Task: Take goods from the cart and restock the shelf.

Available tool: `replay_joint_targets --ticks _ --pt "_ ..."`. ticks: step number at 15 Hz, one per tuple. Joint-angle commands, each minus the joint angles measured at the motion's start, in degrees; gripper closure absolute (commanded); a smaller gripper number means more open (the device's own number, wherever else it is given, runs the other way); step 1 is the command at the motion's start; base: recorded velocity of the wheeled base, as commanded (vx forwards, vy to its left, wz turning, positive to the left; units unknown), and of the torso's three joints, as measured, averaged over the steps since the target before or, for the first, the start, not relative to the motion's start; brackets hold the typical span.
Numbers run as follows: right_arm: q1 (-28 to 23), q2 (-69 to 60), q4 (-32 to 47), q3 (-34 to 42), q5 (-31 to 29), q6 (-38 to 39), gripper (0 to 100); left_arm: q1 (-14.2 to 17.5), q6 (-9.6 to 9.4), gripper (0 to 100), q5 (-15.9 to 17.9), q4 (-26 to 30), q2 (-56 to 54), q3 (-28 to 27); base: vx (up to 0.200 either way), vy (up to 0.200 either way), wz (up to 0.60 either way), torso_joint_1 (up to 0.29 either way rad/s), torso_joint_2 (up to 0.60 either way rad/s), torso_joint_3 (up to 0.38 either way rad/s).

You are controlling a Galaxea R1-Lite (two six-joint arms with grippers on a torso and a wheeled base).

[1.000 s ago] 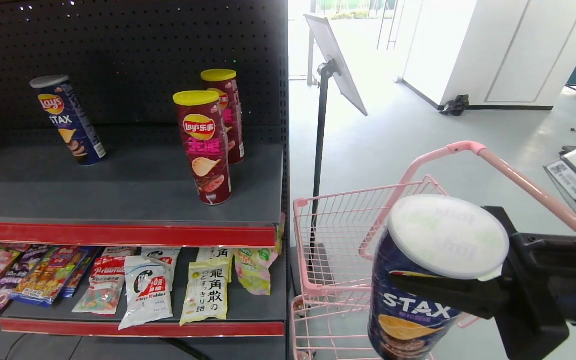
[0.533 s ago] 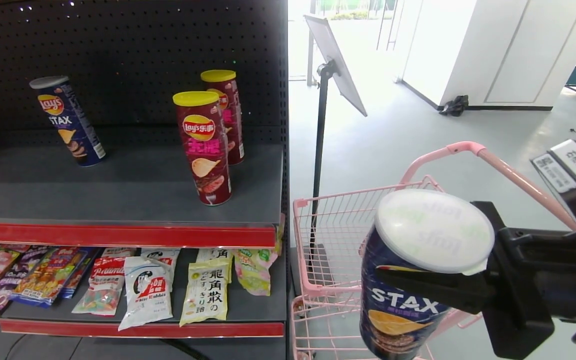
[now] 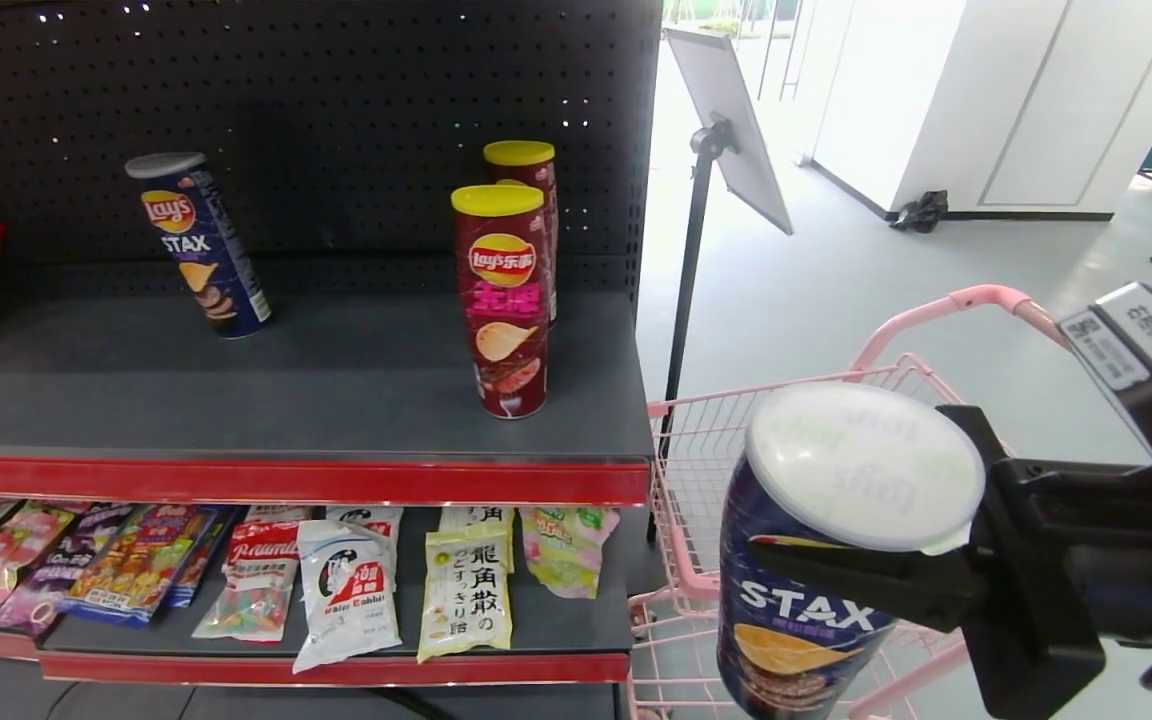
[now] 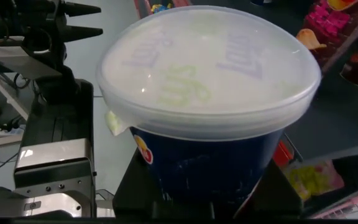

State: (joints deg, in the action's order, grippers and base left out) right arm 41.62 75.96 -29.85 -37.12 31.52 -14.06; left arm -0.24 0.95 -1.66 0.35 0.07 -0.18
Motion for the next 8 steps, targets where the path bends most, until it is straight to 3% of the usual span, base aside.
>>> replay_joint_targets --ticks 1,8 --pt "0.2 0.1 0.0 -0.1 0.0 0.0 100 0.0 0.02 0 0.0 0.0 0.0 0.0 0.000 0.200 0.00 0.002 0.00 -0.002" --pt "3.6 0.2 -0.1 -0.2 -2.2 0.0 100 0.0 0.02 0 0.0 0.0 0.0 0.0 0.000 0.200 0.00 0.000 0.00 0.004"
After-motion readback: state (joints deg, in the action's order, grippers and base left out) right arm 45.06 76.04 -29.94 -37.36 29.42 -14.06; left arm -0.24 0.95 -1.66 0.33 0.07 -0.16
